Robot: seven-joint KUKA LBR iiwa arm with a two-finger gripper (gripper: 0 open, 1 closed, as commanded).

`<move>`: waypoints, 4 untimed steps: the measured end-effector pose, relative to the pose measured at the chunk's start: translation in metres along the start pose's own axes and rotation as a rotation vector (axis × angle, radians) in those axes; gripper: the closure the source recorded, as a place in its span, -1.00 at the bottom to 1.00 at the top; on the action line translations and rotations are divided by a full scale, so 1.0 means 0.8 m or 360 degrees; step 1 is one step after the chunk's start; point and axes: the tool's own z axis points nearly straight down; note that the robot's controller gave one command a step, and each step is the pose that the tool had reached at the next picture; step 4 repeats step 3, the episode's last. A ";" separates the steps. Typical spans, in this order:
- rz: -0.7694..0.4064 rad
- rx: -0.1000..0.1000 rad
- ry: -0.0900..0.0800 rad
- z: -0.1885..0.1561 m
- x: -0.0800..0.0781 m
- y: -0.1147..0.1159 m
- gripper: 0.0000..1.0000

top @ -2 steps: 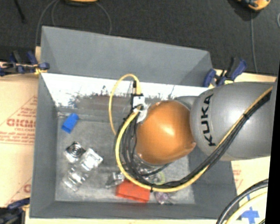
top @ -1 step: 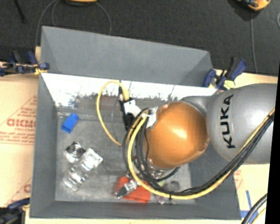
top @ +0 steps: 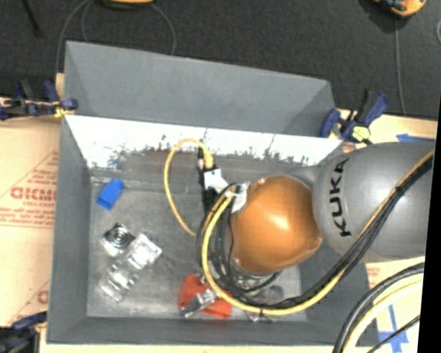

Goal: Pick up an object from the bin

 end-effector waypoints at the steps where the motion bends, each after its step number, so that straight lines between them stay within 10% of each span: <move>1: 0.0030 -0.0002 -0.0004 0.000 0.003 -0.003 -1.00; 2: 0.0030 -0.0001 -0.0001 -0.001 0.004 -0.004 1.00; 4: -0.0006 -0.0004 0.0010 -0.002 -0.001 -0.004 1.00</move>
Offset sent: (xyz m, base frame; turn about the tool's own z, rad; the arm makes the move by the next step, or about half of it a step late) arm 0.0022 -0.0042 -0.0054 0.0245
